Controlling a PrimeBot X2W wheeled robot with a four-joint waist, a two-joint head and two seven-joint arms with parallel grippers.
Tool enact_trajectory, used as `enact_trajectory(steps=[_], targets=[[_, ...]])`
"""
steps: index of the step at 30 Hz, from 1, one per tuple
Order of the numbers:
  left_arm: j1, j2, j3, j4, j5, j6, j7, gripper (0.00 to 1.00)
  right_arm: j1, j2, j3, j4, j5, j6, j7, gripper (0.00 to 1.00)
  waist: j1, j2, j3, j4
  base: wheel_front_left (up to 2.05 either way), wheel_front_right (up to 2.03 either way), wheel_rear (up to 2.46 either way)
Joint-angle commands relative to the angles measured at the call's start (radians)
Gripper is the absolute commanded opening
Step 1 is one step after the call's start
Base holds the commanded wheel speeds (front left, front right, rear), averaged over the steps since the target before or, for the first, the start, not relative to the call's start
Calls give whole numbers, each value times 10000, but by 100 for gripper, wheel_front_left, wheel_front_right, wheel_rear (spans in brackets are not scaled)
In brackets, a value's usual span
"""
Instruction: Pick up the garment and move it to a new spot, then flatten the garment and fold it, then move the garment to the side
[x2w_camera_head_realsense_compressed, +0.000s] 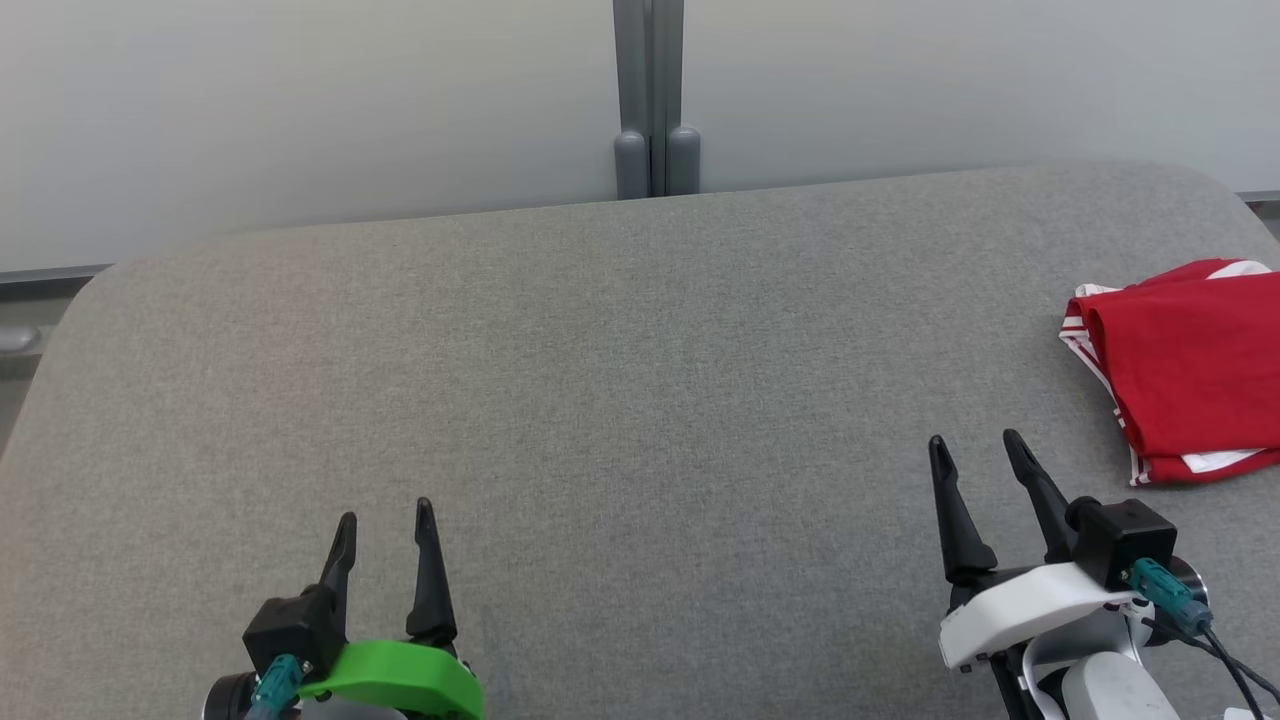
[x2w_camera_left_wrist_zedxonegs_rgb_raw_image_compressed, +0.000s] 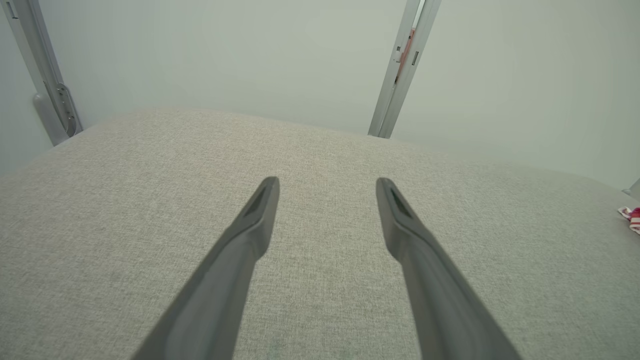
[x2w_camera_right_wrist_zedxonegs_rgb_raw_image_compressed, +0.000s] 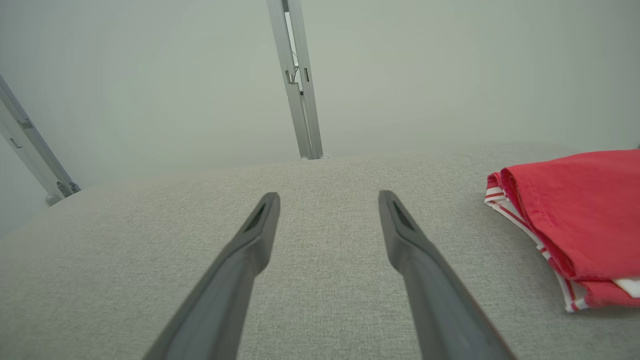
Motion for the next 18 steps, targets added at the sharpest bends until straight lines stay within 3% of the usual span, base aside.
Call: enact_trajectory(steps=[1,18], targets=[[197,19,-40,-55,-32,47,-24,100,130,-10,48,-52,50,-16,12,100,0,0,-36,23,0,0,0],[384,17,-101,-143,98,130,-24,100,314,-10,154,-132,138,-16,115,100,0,0,-171,66,0,0,0]])
